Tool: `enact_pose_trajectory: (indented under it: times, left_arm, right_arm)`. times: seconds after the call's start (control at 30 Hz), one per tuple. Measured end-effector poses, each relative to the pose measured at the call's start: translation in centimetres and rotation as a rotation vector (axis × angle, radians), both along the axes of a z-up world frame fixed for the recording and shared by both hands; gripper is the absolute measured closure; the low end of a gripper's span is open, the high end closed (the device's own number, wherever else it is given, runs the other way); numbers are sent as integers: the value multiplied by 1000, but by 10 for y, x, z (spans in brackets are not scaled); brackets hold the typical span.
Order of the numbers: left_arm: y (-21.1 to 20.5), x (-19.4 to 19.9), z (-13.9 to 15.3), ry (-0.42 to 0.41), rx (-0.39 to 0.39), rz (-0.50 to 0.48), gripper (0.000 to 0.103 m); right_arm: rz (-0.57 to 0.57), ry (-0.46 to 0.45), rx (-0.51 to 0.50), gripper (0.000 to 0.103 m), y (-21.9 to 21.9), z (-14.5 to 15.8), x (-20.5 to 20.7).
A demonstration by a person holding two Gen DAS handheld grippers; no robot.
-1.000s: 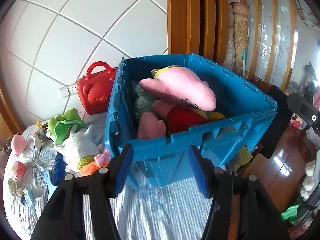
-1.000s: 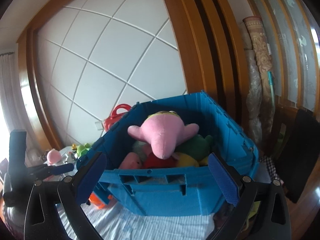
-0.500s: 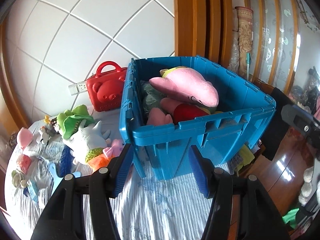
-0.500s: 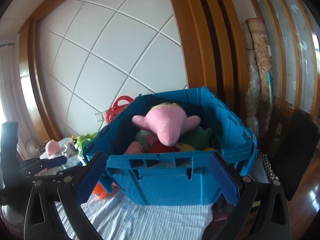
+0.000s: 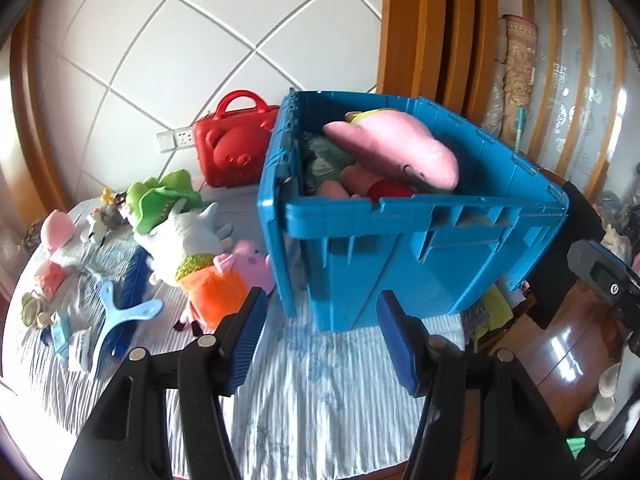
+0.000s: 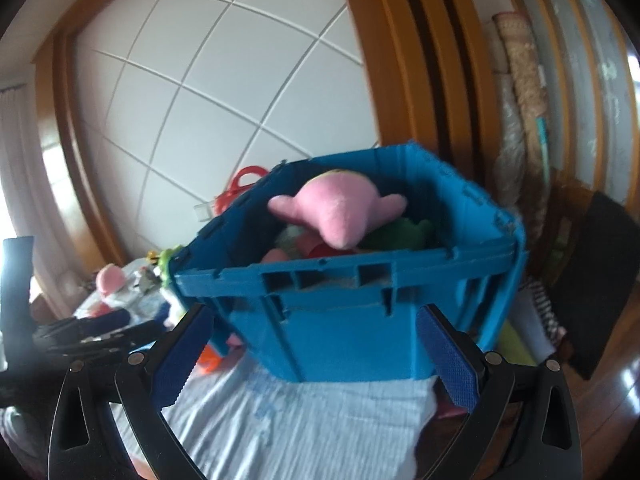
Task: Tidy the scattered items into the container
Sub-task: 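Move both tools back over the table toward the milk carton and blue toy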
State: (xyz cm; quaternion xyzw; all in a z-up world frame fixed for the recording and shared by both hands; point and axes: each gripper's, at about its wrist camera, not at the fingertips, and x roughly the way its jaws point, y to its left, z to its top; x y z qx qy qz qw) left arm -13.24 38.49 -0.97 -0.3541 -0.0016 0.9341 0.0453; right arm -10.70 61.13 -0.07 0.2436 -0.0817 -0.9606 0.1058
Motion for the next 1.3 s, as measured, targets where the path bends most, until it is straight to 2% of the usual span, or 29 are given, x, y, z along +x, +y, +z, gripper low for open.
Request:
enact_pose_trajectory:
  times: [0.13, 0.4, 0.9, 1.3]
  left_arm:
    - [-7, 7, -5, -4, -30, 29, 47]
    - [-37, 13, -3, 1, -28, 38, 47]
    - [-121, 40, -6, -24, -13, 67, 47]
    - [-221, 87, -24, -65, 6, 173, 47]
  right_arm:
    - [35, -12, 0, 0, -12, -3, -1]
    - [102, -37, -2, 0, -35, -8, -4]
    - [93, -69, 47, 0, -118, -6, 7]
    - [176, -112, 92, 0, -210, -18, 31]
